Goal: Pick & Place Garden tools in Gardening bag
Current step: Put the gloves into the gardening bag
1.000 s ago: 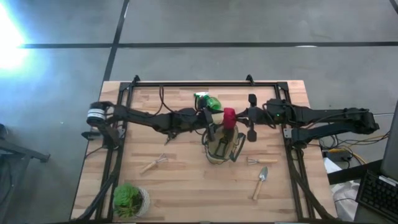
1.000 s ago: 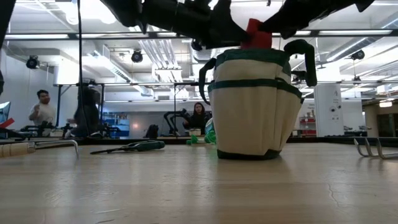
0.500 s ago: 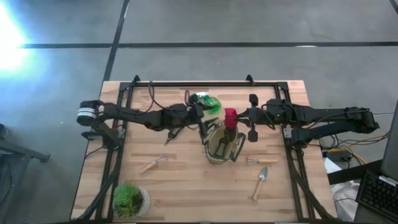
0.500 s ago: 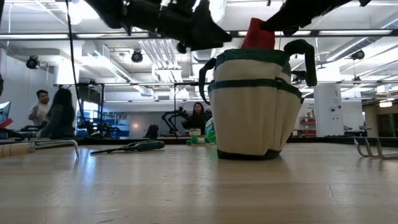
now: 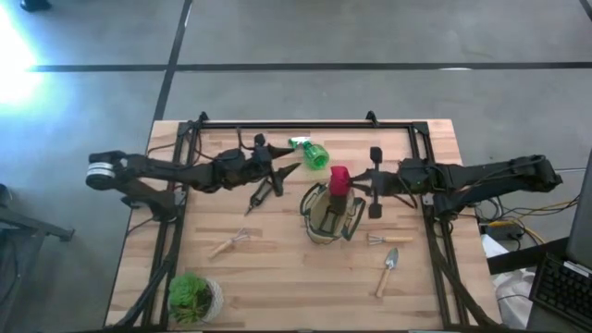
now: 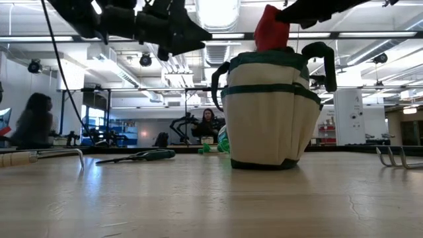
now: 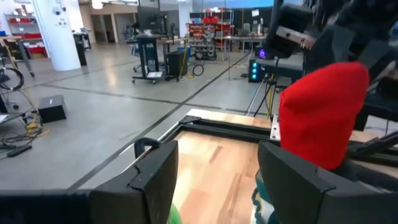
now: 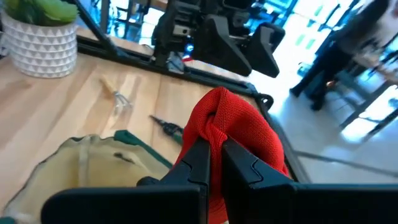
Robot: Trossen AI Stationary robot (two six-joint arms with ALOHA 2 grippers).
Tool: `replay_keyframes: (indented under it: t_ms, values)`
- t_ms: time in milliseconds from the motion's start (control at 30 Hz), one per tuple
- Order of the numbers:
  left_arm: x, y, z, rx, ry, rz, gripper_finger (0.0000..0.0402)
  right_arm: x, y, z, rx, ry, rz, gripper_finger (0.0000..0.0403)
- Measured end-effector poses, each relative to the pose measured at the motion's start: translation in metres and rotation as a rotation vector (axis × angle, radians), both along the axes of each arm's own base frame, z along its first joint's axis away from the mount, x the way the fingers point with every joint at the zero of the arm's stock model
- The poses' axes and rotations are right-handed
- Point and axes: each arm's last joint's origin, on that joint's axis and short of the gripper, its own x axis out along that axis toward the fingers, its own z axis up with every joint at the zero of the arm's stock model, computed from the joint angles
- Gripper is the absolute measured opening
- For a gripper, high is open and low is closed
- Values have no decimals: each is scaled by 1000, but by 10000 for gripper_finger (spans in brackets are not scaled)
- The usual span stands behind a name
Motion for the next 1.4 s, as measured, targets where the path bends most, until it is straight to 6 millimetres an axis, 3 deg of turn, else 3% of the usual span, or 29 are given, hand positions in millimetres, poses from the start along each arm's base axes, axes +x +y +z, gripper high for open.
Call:
replay_keyframes:
  t_ms: [300, 500, 1400]
  values:
    - [-6, -1, -1, -6, -3, 0, 220, -5, 28, -23, -175, -75, -149, 8]
    - [-6, -1, -1, -13, -5, -1, 220, -9, 40, -25, -200, -83, -201, 8]
    - [-6, -1, -2, -13, -1, -1, 220, 13, 47, -57, -51, -3, -295, 8]
